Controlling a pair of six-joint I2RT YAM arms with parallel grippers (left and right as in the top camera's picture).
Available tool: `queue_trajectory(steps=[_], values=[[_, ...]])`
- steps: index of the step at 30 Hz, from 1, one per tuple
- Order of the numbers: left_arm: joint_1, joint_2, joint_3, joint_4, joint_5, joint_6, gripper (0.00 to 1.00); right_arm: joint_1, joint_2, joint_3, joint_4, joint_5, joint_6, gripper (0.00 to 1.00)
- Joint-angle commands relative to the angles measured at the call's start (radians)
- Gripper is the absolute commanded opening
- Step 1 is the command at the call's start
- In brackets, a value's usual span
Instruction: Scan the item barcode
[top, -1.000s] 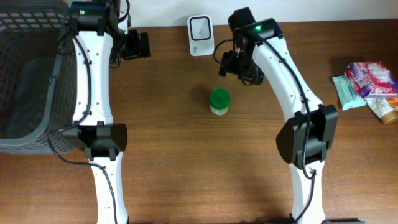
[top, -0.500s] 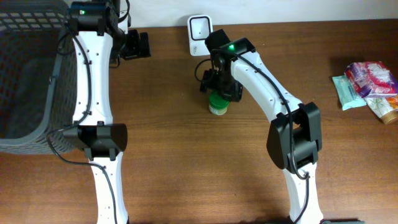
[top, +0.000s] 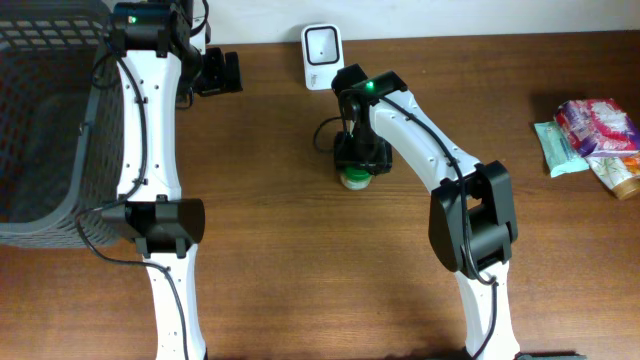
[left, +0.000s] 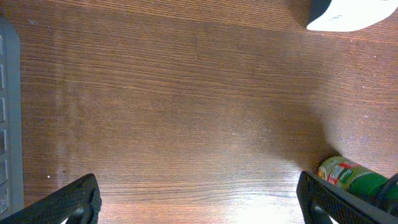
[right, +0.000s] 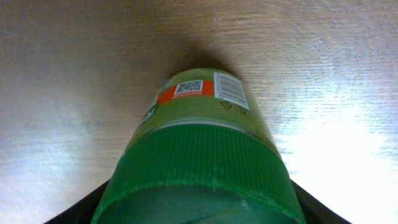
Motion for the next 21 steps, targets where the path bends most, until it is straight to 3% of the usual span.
queue_trajectory(steps=[1, 3, 7, 9, 13, 21], values=[[0.000, -0.008, -0.001, -0.001, -0.004, -0.002, 0.99, 0.006, 0.000, 0.033, -0.049, 0.111, -0.403, 0.67], [0.000, -0.008, -0.001, -0.001, -0.003, -0.002, 0.99, 0.004, 0.000, 0.033, -0.053, 0.165, -0.354, 0.99], [0.000, -0.008, -0.001, -0.001, -0.004, -0.002, 0.99, 0.004, -0.001, 0.034, -0.053, 0.015, -0.065, 0.99], [0.000, -0.008, -0.001, -0.001, -0.003, -0.002, 0.99, 0.004, -0.001, 0.037, -0.055, -0.104, 0.248, 0.99], [0.000, -0.008, -0.001, -0.001, -0.003, -0.002, 0.99, 0.004, 0.000, 0.035, -0.114, -0.004, 0.752, 0.99], [0.000, -0.008, -0.001, -0.001, -0.003, -0.002, 0.99, 0.005, 0.000, 0.035, -0.108, 0.044, 1.067, 0.99]])
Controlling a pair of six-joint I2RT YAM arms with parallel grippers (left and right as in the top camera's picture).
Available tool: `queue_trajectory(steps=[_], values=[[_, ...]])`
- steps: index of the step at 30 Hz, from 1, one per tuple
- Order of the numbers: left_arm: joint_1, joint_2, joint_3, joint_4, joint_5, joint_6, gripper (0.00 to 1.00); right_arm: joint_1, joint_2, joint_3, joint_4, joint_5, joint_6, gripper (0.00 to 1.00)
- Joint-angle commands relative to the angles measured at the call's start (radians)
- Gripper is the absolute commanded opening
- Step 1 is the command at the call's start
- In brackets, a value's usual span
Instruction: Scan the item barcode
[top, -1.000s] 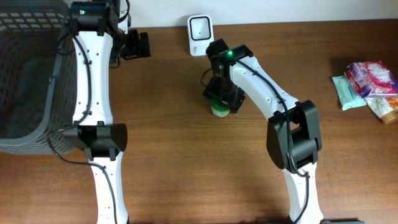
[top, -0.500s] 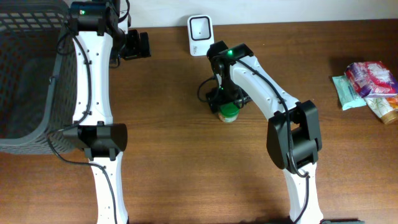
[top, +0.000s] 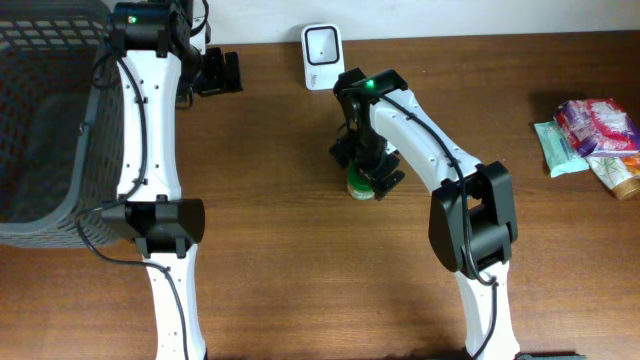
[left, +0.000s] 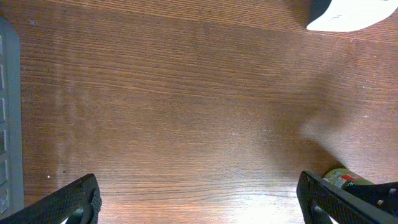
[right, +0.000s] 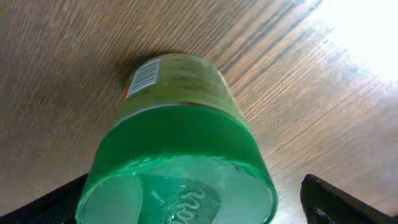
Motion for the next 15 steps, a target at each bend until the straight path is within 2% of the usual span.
queue_trajectory(steps=[1, 3, 5, 9, 10, 12, 13, 15], values=[[0.000, -0.008, -0.001, -0.001, -0.004, -0.002, 0.99, 0.004, 0.001, 0.021, 0.019, 0.073, 0.142, 0.99], [0.000, -0.008, -0.001, -0.001, -0.004, -0.002, 0.99, 0.003, 0.001, 0.021, 0.049, 0.089, 0.141, 0.99], [0.000, -0.008, -0.001, -0.001, -0.004, -0.002, 0.99, 0.004, 0.001, 0.021, 0.060, 0.102, 0.126, 0.82], [0.000, -0.008, -0.001, -0.001, -0.004, -0.002, 0.99, 0.007, 0.001, 0.021, 0.045, 0.101, 0.080, 0.75], [0.000, -0.008, -0.001, -0.001, -0.004, -0.002, 0.99, 0.007, 0.001, 0.021, 0.048, 0.103, -0.001, 0.75], [0.001, -0.008, -0.001, -0.001, -0.004, -0.002, 0.99, 0.003, 0.001, 0.021, 0.048, 0.103, -0.157, 0.65], [0.002, -0.008, -0.001, -0.001, -0.004, -0.002, 0.99, 0.003, -0.001, 0.023, 0.047, 0.102, -0.221, 0.65], [-0.003, -0.008, -0.001, -0.001, -0.004, -0.002, 0.99, 0.003, -0.002, 0.066, 0.051, 0.103, -0.441, 0.62]])
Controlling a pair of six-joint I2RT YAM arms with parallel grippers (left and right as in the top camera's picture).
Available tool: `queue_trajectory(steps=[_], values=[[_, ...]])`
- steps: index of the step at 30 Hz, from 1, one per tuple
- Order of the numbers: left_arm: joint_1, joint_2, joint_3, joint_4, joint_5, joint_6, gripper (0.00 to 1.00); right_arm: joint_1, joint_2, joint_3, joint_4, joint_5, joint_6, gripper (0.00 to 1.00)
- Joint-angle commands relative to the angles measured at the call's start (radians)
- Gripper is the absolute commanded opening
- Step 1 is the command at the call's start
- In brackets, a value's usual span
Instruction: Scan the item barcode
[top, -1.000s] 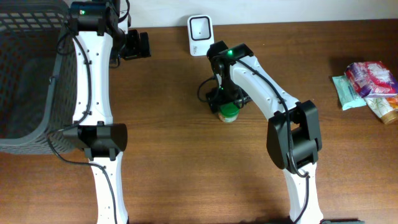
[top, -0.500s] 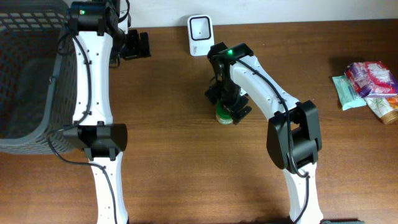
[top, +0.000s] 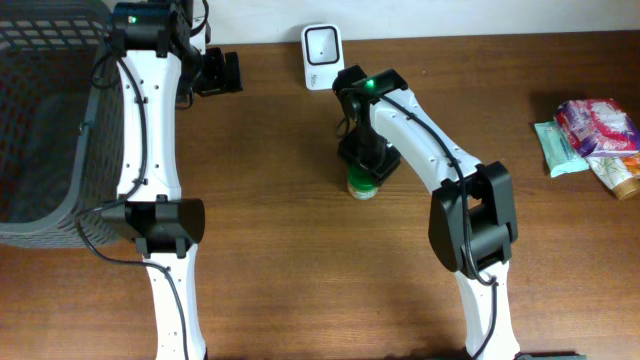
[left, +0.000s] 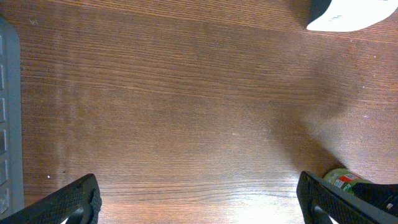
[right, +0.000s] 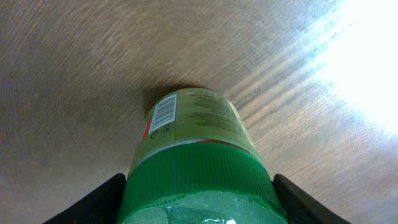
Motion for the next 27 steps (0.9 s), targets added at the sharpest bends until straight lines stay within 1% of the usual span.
queue_trajectory(steps=[1, 2, 3, 4, 5, 6, 7, 8, 12, 14, 15, 16, 17, 19, 22, 23, 25, 26, 27], values=[[-0.005, -0.008, -0.001, -0.001, -0.004, -0.002, 0.99, 0.003, -0.003, 0.101, 0.003, 0.019, -0.404, 0.58], [-0.006, -0.008, -0.001, -0.001, -0.004, -0.002, 0.99, 0.003, -0.003, 0.158, 0.002, 0.018, -0.588, 0.56], [-0.006, -0.008, -0.001, -0.001, -0.004, -0.002, 0.99, 0.003, -0.003, 0.187, -0.001, 0.018, -0.718, 0.56], [-0.006, -0.008, -0.001, -0.001, -0.004, -0.002, 0.99, 0.003, -0.003, 0.209, -0.001, 0.018, -0.906, 0.57], [-0.007, -0.008, -0.001, -0.001, -0.004, -0.002, 0.99, 0.003, -0.003, 0.211, -0.006, 0.019, -1.046, 0.58], [-0.008, -0.008, -0.001, -0.001, -0.004, -0.002, 0.99, 0.003, -0.002, 0.211, -0.019, 0.018, -1.138, 0.59], [-0.008, -0.008, -0.001, -0.001, -0.004, -0.002, 0.99, 0.003, 0.001, 0.209, -0.033, 0.018, -1.218, 0.59], [-0.008, -0.008, -0.001, -0.001, -0.004, -0.002, 0.99, 0.003, 0.001, 0.201, -0.035, 0.014, -1.265, 0.60], [-0.006, -0.008, -0.001, -0.001, -0.004, -0.002, 0.99, 0.003, 0.002, 0.128, -0.010, 0.015, -1.297, 0.61], [-0.010, -0.008, -0.001, -0.001, -0.004, -0.002, 0.99, 0.003, 0.002, 0.041, 0.050, 0.015, -1.287, 0.62], [-0.009, -0.008, -0.001, -0.001, -0.004, -0.002, 0.99, 0.003, 0.002, 0.024, 0.055, 0.015, -1.260, 0.63], [-0.008, -0.008, -0.001, -0.001, -0.004, -0.002, 0.99, 0.003, 0.002, 0.025, 0.056, 0.015, -1.250, 0.93], [-0.009, -0.008, -0.001, -0.001, -0.004, -0.002, 0.99, 0.003, 0.000, 0.032, 0.055, 0.020, -1.229, 0.99], [-0.010, -0.008, -0.001, -0.001, -0.004, -0.002, 0.99, 0.003, -0.001, 0.077, 0.027, 0.065, -1.094, 0.99], [-0.010, -0.008, -0.001, -0.001, -0.004, -0.002, 0.99, 0.003, -0.001, 0.231, -0.103, 0.075, -0.826, 0.99], [-0.010, -0.008, -0.001, -0.001, -0.004, -0.002, 0.99, 0.003, -0.001, 0.256, -0.141, 0.075, -0.737, 0.99], [-0.010, -0.008, -0.001, -0.001, -0.004, -0.002, 0.99, 0.003, 0.001, 0.248, -0.184, 0.075, -0.573, 0.99], [-0.010, -0.008, -0.001, -0.001, -0.004, -0.002, 0.99, 0.005, 0.001, 0.225, -0.184, 0.071, -0.499, 0.99], [-0.010, -0.008, -0.001, -0.001, -0.004, -0.002, 0.99, 0.008, 0.002, 0.187, -0.183, 0.064, -0.391, 0.99]])
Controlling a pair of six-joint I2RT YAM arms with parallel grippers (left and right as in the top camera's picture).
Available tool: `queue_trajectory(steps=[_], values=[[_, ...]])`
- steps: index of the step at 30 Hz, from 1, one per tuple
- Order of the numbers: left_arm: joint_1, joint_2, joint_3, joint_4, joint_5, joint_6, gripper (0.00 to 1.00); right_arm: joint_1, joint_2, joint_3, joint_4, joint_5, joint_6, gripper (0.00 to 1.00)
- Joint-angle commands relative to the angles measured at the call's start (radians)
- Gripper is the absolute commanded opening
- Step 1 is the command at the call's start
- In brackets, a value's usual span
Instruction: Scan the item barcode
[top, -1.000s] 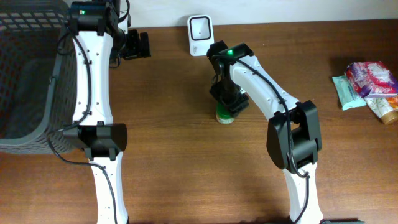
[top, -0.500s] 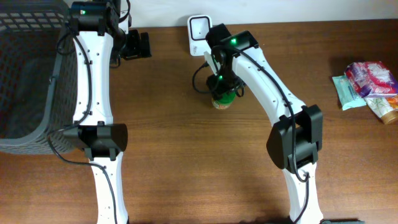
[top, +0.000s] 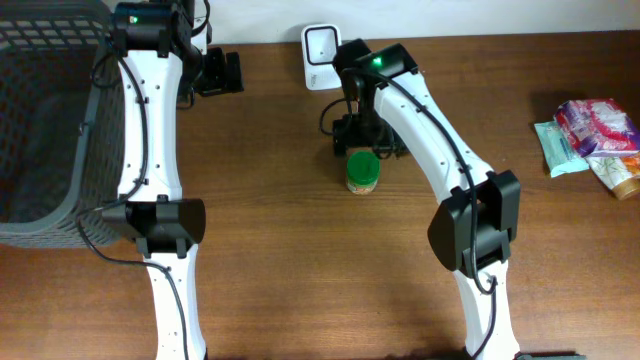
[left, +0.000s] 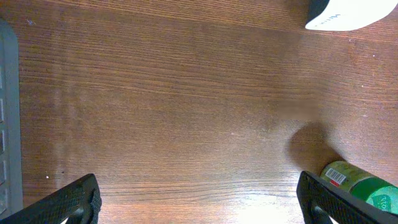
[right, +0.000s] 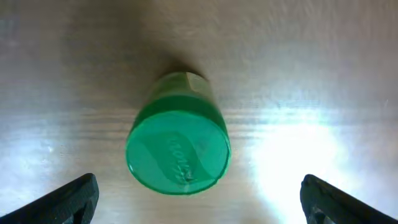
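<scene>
A small jar with a green lid (top: 361, 172) stands upright on the wooden table (top: 300, 260). Its lid fills the middle of the right wrist view (right: 178, 149). My right gripper (top: 362, 138) hangs open just beyond it, its fingers (right: 71, 199) wide apart and clear of the jar (right: 199, 208). The white scanner (top: 322, 43) stands at the far edge, and shows as a corner (left: 351, 14) in the left wrist view. My left gripper (top: 218, 72) is open and empty (left: 199, 199) near the far left, with the jar (left: 357, 183) by its right finger, barcode showing.
A dark mesh basket (top: 45, 120) fills the left side of the table. Several packaged items (top: 595, 140) lie at the far right edge.
My right gripper was shut on the jar's lid. It is now open, higher and a little farther back. The jar stands alone in about the same spot. The left arm has not moved.
My right gripper was shut on the jar standing on the table in front of the scanner. Then its fingers stood apart with the wrist turned. Then it was shut on the jar again, the label turned. Now it is open above the free-standing jar.
</scene>
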Motion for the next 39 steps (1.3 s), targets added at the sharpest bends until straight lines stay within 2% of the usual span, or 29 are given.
queue_trajectory(steps=[1, 4, 6, 11, 22, 27, 29, 32, 36, 37, 38, 39], values=[[-0.006, -0.008, -0.001, -0.001, -0.004, -0.002, 0.99, 0.011, -0.007, -0.082, 0.005, 0.005, 0.331, 0.99], [-0.006, -0.008, -0.001, -0.001, -0.004, -0.002, 0.99, 0.012, -0.007, -0.161, 0.066, 0.005, 0.550, 0.99], [-0.006, -0.008, -0.002, -0.001, -0.004, -0.002, 0.99, 0.012, -0.007, -0.167, 0.085, 0.005, 0.641, 0.99], [-0.006, -0.008, -0.002, -0.001, -0.004, -0.002, 0.99, 0.012, -0.007, -0.167, 0.186, -0.026, 0.640, 0.99], [-0.006, -0.008, -0.001, -0.001, -0.004, -0.002, 0.99, 0.011, -0.054, -0.113, 0.075, -0.063, 0.385, 0.99], [-0.006, -0.008, -0.001, -0.001, -0.004, -0.002, 0.99, 0.010, -0.055, -0.109, 0.035, -0.079, 0.362, 0.99], [-0.006, -0.008, -0.001, -0.001, -0.004, -0.002, 0.99, 0.012, -0.054, -0.114, 0.038, -0.089, 0.396, 0.99], [-0.006, -0.008, -0.001, -0.002, -0.004, -0.002, 0.99, 0.012, -0.054, -0.171, 0.042, -0.067, 0.590, 0.99], [-0.006, -0.008, -0.002, -0.001, -0.004, -0.002, 0.99, 0.014, -0.054, -0.263, 0.118, -0.111, 0.610, 0.99], [-0.006, -0.008, -0.001, -0.001, -0.004, -0.002, 0.99, 0.014, -0.054, -0.262, 0.147, -0.111, 0.546, 0.95], [-0.006, -0.008, -0.002, -0.001, -0.004, -0.002, 0.99, 0.012, -0.055, -0.262, 0.180, -0.112, 0.406, 0.84], [-0.006, -0.008, -0.002, -0.001, -0.004, -0.002, 0.99, 0.011, -0.055, -0.262, 0.184, -0.109, 0.341, 0.70]])
